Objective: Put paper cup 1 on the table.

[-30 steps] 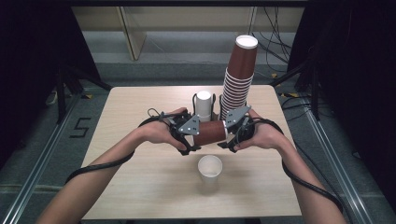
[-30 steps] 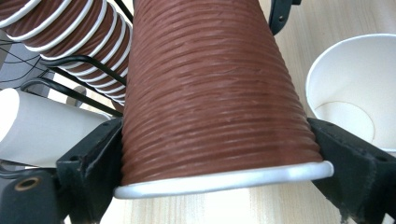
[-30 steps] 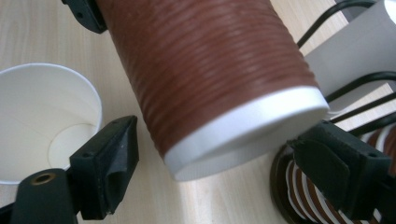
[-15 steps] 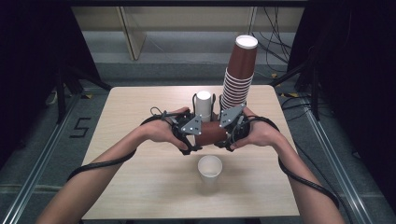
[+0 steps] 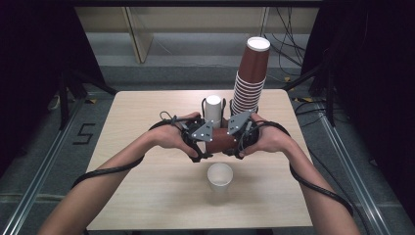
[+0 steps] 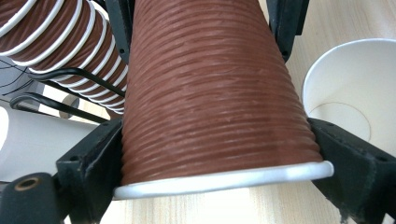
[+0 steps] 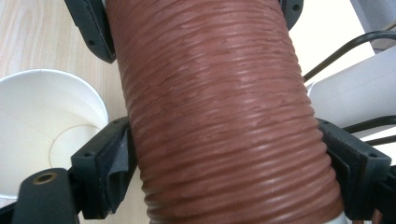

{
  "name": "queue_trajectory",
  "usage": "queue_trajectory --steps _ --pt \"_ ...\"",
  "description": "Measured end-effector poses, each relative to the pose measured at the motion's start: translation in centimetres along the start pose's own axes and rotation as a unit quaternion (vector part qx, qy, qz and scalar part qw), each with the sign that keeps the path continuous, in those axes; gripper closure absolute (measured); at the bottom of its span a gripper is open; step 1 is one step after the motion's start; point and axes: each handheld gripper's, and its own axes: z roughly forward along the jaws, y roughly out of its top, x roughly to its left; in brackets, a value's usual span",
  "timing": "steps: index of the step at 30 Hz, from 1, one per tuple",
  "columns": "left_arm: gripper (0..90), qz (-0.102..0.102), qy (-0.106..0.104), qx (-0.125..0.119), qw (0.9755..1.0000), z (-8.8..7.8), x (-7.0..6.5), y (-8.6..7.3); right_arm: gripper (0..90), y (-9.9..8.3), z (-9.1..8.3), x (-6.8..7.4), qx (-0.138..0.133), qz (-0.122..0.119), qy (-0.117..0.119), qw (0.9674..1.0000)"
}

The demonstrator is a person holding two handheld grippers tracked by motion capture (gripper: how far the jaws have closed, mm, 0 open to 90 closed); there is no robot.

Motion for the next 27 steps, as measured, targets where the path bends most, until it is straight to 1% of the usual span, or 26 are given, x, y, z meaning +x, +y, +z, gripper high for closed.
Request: queue_trajectory --steps 6,7,8,10,14,17,20,25,27 --pt "9.9 0.006 -0.004 0.006 1.0 0.02 0.04 0.07 17.7 -0.05 0.0 -0.11 0.004 -0.009 0.007 0.9999" --pt "9.9 0.006 -0.005 0.006 0.9999 0.03 0.04 0.08 18.4 -0.1 -0.07 0.1 0.007 0.005 0.007 0.9999" --pt "9.9 0.006 -0.005 0.007 0.9999 0.03 0.05 0.1 18.7 -0.09 -0.03 -0.14 0.004 -0.011 0.009 0.9999" --pt "9.9 0.008 -0.006 0.007 0.9999 0.01 0.08 0.14 19.2 -0.12 -0.06 -0.22 0.005 -0.016 0.012 0.9998" --pt "9.9 0.007 -0.006 0.008 0.9999 0.04 0.05 0.21 20.3 -0.2 0.0 -0.32 0.005 -0.019 0.016 0.9997" --pt "9.9 0.013 -0.006 0.01 0.9998 0.04 0.11 0.26 21.4 -0.24 0.03 -0.39 0.01 -0.026 0.016 0.9995" --pt "9.9 0.009 -0.008 0.011 0.9999 0.05 0.09 0.26 21.5 -0.26 0.03 -0.44 0.01 -0.026 0.02 0.9994" --pt "9.9 0.012 -0.007 0.011 0.9998 0.04 0.17 0.31 21.8 -0.24 0.04 -0.5 0.012 -0.027 0.021 0.9994" --pt "9.9 0.009 -0.007 0.011 0.9999 0.03 0.13 0.32 21.9 -0.24 0.0 -0.57 0.012 -0.027 0.023 0.9993"
